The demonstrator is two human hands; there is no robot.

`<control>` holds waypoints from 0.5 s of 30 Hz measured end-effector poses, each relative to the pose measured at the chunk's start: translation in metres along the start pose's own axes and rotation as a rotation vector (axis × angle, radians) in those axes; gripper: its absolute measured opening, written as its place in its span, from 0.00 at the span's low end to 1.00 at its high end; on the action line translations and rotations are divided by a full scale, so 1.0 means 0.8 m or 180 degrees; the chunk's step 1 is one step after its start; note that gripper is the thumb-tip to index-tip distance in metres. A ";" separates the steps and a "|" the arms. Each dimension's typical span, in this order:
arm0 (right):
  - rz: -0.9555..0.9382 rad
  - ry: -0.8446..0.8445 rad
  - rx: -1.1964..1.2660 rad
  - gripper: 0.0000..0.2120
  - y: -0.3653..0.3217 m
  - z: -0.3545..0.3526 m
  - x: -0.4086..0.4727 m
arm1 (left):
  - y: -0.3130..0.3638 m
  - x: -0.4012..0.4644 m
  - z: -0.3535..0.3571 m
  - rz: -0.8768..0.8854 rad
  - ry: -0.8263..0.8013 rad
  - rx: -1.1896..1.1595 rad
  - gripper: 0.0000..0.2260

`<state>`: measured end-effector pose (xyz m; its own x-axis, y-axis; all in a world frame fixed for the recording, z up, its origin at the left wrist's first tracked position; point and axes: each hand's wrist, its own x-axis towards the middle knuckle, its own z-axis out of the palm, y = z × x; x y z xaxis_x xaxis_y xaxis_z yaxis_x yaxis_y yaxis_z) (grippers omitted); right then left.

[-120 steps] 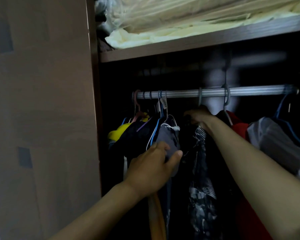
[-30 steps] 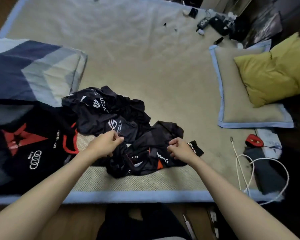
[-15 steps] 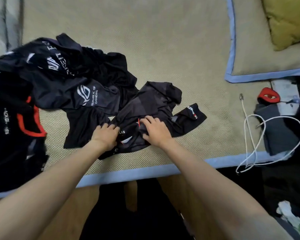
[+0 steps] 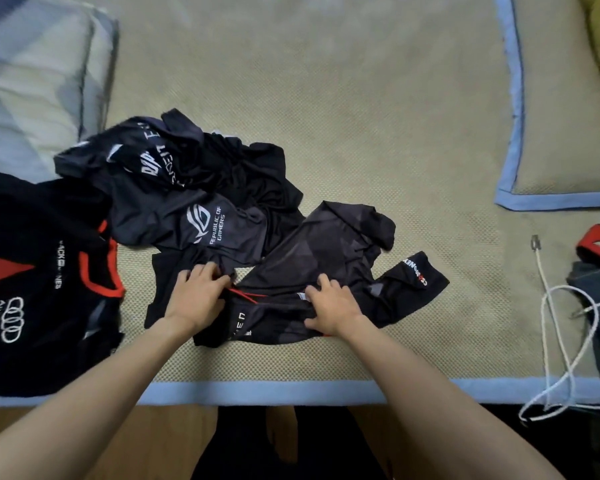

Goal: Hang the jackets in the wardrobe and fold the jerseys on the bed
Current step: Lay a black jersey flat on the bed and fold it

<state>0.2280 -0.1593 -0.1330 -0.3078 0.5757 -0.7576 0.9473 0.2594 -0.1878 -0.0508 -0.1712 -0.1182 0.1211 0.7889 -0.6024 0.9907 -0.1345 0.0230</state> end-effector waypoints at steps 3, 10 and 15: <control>-0.0169 0.0495 0.0010 0.37 -0.023 -0.006 0.017 | -0.026 0.015 -0.009 -0.0491 0.0559 -0.0347 0.15; -0.0348 0.0413 0.0495 0.34 -0.091 -0.047 0.065 | -0.057 0.040 -0.006 -0.1087 0.0552 -0.1306 0.13; -0.0278 0.0403 0.0808 0.38 -0.097 -0.063 0.092 | -0.078 0.049 0.010 -0.1391 0.0900 -0.1468 0.12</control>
<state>0.1273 -0.0981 -0.1431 -0.3826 0.6560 -0.6506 0.9037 0.1192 -0.4112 -0.1085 -0.1369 -0.1496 -0.3454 0.8470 -0.4041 0.8702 0.4503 0.2001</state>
